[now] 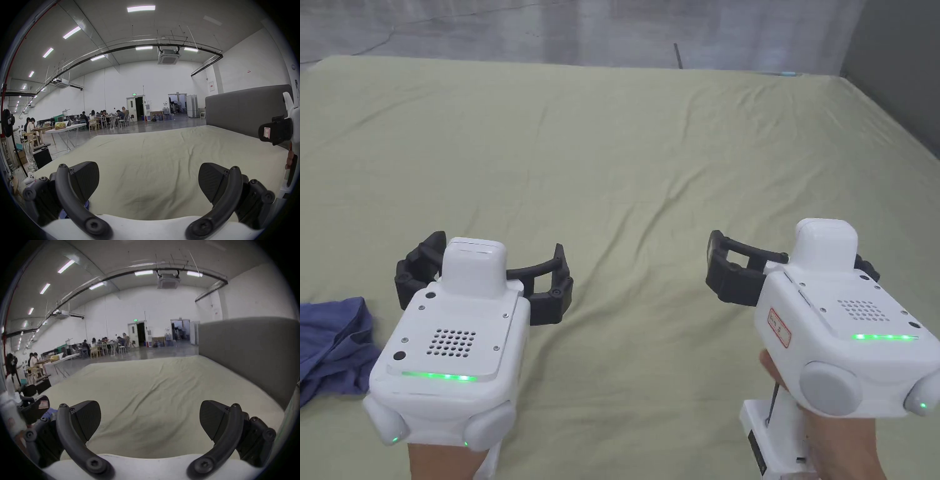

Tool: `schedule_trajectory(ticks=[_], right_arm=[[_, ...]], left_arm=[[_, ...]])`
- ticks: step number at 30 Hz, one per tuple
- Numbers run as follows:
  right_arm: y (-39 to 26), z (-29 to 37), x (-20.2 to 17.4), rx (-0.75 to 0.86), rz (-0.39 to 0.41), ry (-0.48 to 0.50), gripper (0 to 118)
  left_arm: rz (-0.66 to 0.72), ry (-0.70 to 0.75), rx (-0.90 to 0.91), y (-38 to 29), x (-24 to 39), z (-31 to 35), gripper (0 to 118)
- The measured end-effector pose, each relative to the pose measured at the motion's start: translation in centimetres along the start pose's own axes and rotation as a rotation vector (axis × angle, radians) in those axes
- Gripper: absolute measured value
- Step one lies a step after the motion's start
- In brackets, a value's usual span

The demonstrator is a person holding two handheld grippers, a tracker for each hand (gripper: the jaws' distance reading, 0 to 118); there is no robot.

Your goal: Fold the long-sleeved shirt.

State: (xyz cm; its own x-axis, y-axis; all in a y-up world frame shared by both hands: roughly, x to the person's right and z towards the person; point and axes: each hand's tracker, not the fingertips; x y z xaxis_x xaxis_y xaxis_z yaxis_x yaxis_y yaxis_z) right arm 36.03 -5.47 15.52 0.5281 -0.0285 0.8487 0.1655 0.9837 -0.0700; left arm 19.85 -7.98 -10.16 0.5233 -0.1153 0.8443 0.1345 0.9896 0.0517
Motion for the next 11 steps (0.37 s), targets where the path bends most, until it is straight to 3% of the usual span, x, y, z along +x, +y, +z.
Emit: schedule_trajectory(ticks=[3,11], right_arm=[[0.1,-0.4,-0.9,0.032,0.114,-0.078,118],[0.1,0.0,-1.7,0.033,0.109,-0.064,118]], left_arm=[[0.004,0.005,-0.003,0.0,0.2,-0.1,118],[0.020,0.011,0.006,-0.1,0.7,0.0,118]])
